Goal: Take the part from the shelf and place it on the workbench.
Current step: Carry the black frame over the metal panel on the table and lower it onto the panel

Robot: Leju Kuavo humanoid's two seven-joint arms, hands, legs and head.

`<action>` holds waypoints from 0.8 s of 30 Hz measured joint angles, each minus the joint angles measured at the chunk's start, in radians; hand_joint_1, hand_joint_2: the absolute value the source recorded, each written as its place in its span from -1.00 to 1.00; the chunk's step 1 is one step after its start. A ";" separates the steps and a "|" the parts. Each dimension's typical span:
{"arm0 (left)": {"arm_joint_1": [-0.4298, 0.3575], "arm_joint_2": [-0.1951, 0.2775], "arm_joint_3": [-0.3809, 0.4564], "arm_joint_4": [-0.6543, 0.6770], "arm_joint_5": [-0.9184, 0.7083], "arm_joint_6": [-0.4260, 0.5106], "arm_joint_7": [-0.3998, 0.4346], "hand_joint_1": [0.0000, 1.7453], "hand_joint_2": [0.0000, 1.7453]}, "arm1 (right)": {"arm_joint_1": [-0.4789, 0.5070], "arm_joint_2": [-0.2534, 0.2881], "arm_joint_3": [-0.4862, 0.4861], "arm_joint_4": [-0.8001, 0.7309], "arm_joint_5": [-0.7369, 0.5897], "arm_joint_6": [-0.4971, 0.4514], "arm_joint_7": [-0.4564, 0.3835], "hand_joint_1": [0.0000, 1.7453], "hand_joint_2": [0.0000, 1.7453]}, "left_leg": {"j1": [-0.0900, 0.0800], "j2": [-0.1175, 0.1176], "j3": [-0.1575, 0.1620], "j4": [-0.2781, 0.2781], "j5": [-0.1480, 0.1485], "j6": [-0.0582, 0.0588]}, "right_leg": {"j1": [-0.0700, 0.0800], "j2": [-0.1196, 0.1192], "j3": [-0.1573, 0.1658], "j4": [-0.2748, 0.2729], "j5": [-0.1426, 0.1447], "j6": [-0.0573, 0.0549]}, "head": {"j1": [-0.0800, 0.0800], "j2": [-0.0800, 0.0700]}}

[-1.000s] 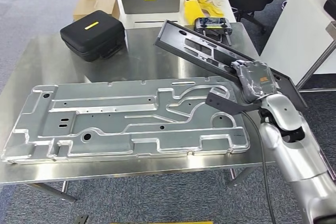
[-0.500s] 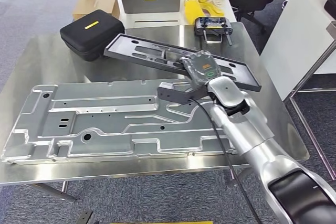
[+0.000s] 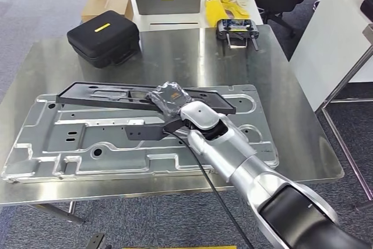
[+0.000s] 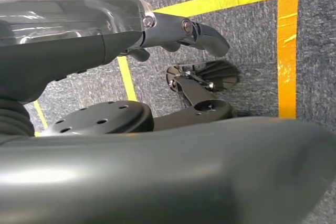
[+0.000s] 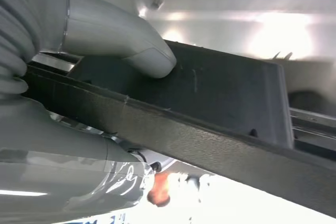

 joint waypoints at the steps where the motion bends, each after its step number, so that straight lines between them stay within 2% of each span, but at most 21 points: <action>1: 0.000 0.000 0.000 0.000 0.001 -0.002 -0.002 -1.00 1.00 | -0.002 0.007 0.007 0.017 -0.014 0.004 -0.005 1.00 1.00 | 0.000 0.000 0.000 0.000 0.000 0.000 | 0.000 0.000 0.000 0.000 0.000 0.000 | 0.000 0.000; 8: 0.001 -0.001 -0.002 0.000 -0.003 -0.015 -0.018 -1.00 1.00 | -0.006 0.029 0.045 0.127 -0.073 0.028 -0.027 1.00 1.00 | -0.001 0.000 0.000 0.000 0.000 0.000 | 0.000 0.000 0.000 0.000 0.000 0.000 | 0.000 0.000; 23: 0.001 -0.001 -0.037 0.000 -0.024 -0.052 -0.056 -1.00 1.00 | -0.061 0.031 0.107 0.294 -0.128 0.082 -0.039 1.00 1.00 | -0.001 0.000 0.009 0.000 0.000 0.000 | 0.000 -0.001 0.009 -0.001 0.000 0.000 | 0.000 0.000; 24: 0.001 -0.001 -0.039 0.000 -0.024 -0.054 -0.059 -1.00 1.00 | -0.063 0.031 0.108 0.297 -0.130 0.082 -0.038 0.50 0.50 | -0.001 0.000 0.010 0.000 0.000 0.000 | 0.000 -0.001 0.010 -0.001 0.000 0.000 | 0.000 0.000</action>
